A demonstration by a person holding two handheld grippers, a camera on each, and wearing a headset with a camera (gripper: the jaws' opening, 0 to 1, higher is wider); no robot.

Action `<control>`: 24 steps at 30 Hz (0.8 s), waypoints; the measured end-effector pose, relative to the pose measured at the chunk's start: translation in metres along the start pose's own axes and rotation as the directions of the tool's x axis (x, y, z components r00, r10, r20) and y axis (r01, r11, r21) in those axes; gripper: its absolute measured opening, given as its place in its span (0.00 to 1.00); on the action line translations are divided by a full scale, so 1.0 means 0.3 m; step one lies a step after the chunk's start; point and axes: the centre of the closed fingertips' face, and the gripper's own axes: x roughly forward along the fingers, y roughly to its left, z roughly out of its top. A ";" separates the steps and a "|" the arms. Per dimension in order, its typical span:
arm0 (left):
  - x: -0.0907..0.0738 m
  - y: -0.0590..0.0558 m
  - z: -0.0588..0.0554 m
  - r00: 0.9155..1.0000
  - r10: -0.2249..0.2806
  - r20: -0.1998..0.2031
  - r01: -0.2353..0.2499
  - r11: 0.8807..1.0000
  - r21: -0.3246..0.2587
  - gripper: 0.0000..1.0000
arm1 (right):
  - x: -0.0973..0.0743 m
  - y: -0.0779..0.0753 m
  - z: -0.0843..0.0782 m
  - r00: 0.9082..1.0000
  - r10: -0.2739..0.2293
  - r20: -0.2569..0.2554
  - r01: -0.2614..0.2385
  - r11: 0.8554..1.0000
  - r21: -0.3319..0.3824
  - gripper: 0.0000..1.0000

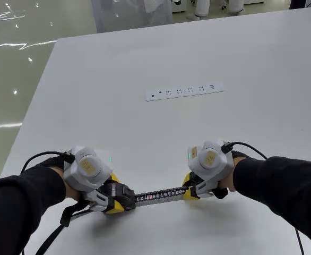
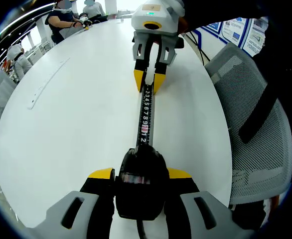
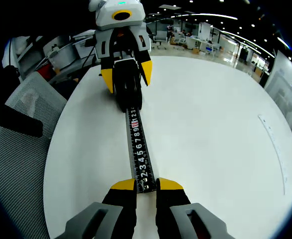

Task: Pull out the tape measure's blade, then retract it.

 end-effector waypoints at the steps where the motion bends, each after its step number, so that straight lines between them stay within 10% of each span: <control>1: 0.000 0.000 0.000 1.000 0.000 0.000 0.000 1.000 0.001 0.33 | -0.001 0.000 -0.001 1.000 0.000 -0.001 0.000 1.000 -0.001 0.09; 24: 0.004 0.004 -0.003 1.000 0.000 -0.005 0.000 1.000 0.000 0.33 | -0.024 -0.010 -0.030 1.000 -0.006 -0.006 0.006 1.000 0.007 0.09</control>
